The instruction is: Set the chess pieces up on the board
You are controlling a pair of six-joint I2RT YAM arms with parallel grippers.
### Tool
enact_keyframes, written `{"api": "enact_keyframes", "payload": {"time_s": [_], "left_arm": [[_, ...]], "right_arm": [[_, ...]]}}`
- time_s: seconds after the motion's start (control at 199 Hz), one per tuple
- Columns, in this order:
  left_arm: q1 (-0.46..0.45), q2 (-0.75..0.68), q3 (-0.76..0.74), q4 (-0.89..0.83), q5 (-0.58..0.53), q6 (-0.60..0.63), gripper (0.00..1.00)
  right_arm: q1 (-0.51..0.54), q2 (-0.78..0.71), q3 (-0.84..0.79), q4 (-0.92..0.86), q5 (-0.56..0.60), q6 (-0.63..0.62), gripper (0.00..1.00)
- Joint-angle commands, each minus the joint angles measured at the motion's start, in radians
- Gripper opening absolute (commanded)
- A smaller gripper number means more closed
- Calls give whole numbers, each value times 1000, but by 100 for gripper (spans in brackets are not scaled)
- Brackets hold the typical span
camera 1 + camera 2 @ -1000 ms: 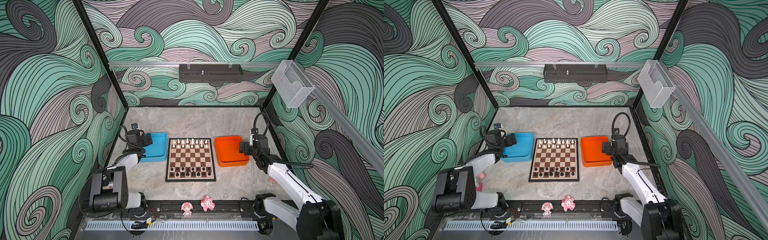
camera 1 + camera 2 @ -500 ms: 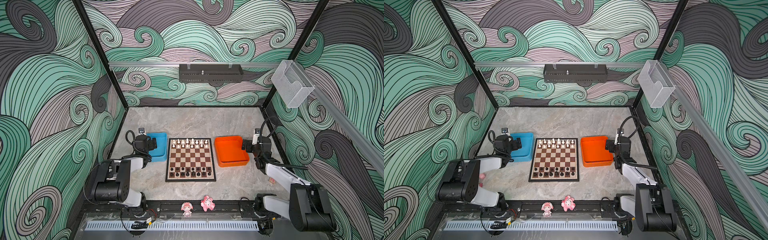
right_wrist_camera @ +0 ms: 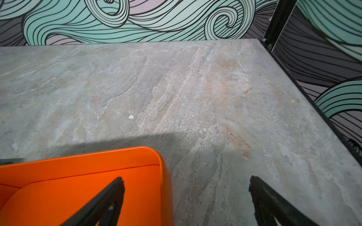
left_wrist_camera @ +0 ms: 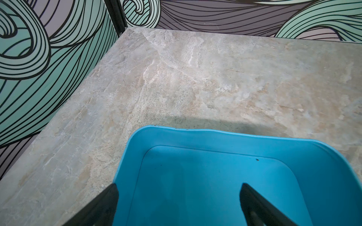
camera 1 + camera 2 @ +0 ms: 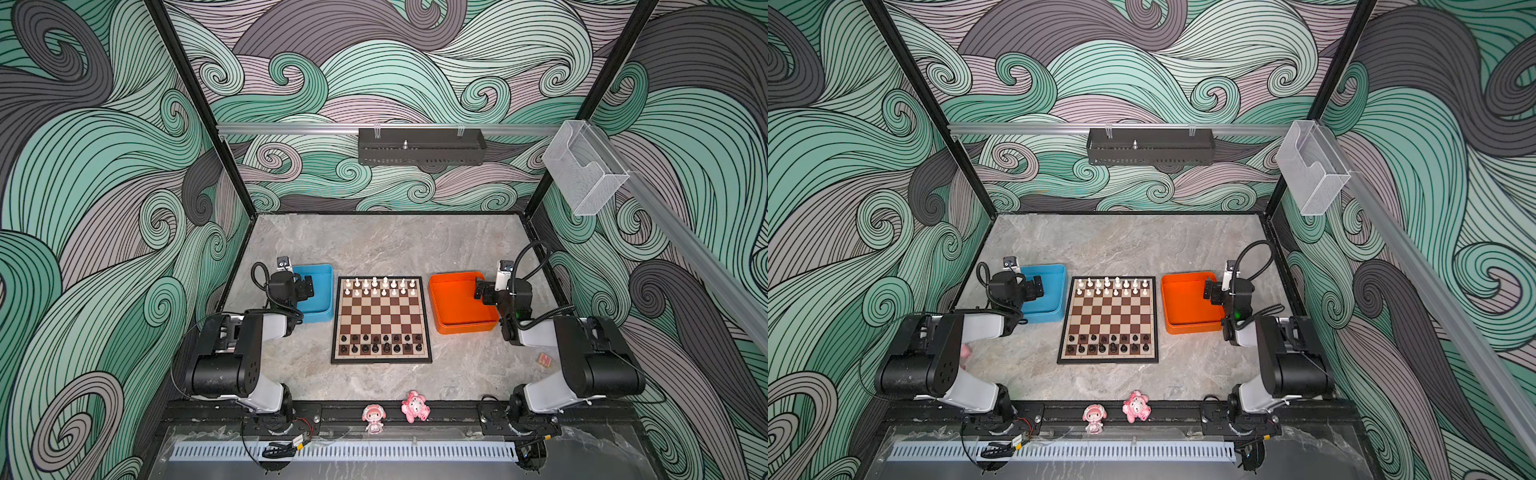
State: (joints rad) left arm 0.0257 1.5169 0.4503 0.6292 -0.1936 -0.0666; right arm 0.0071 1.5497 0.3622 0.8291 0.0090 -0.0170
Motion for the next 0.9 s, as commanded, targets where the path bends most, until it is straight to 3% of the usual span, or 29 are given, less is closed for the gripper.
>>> {"api": "enact_keyframes", "payload": {"time_s": [0.0, 0.9], "left_arm": [[6, 12, 24, 32, 18, 8, 99], [11, 12, 27, 27, 25, 8, 99]], "right_arm": [[-1, -14, 24, 53, -97, -36, 99], [-12, -11, 47, 10, -78, -14, 99]]}}
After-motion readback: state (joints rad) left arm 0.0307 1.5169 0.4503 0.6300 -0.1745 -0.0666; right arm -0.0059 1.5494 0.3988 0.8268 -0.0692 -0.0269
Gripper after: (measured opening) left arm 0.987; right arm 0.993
